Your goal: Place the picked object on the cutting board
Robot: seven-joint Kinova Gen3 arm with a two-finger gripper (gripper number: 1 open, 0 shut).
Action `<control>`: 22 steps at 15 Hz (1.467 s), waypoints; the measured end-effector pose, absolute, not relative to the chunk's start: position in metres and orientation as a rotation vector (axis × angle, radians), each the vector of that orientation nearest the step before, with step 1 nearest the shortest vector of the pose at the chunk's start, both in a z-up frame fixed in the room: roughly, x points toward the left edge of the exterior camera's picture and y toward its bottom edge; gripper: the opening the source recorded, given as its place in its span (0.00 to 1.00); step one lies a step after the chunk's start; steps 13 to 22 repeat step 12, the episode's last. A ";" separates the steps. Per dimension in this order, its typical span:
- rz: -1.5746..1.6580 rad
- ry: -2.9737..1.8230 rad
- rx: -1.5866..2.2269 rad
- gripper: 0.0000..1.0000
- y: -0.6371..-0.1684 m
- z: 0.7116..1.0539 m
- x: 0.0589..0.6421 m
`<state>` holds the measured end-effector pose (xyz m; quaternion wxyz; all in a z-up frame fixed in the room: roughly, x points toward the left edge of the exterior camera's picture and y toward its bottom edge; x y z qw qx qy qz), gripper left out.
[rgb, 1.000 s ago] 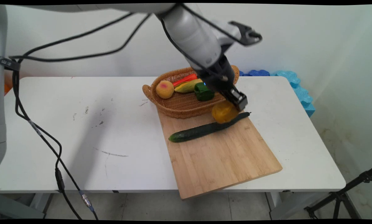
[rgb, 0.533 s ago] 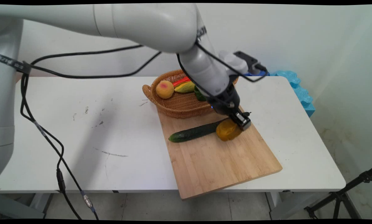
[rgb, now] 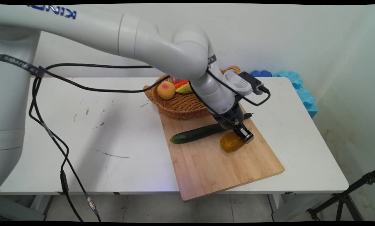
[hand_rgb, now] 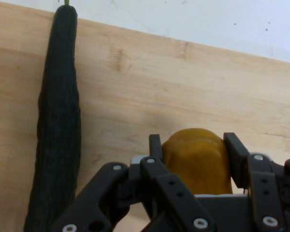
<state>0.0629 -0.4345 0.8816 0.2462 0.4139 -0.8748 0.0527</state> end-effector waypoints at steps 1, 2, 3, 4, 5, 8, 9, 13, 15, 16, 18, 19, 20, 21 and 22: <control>0.146 -2.388 1.127 0.00 -0.436 0.877 0.062; 0.149 -2.389 1.124 0.00 -0.437 0.872 0.061; 0.151 -2.390 1.122 0.00 -0.438 0.869 0.060; 0.153 -2.391 1.120 0.00 -0.439 0.865 0.060; 0.155 -2.392 1.117 0.00 -0.440 0.862 0.059; 0.162 -2.392 1.109 0.00 -0.442 0.855 0.058; 0.163 -2.391 1.107 1.00 -0.442 0.854 0.058; 0.167 -2.387 1.097 1.00 -0.443 0.853 0.058; 0.167 -2.387 1.097 1.00 -0.443 0.853 0.058; 0.167 -2.387 1.097 1.00 -0.443 0.853 0.058; 0.167 -2.387 1.097 1.00 -0.443 0.853 0.058; 0.167 -2.387 1.097 1.00 -0.443 0.853 0.058; 0.167 -2.387 1.097 1.00 -0.443 0.853 0.058; 0.167 -2.387 1.097 1.00 -0.443 0.853 0.058; 0.167 -2.387 1.097 1.00 -0.443 0.853 0.058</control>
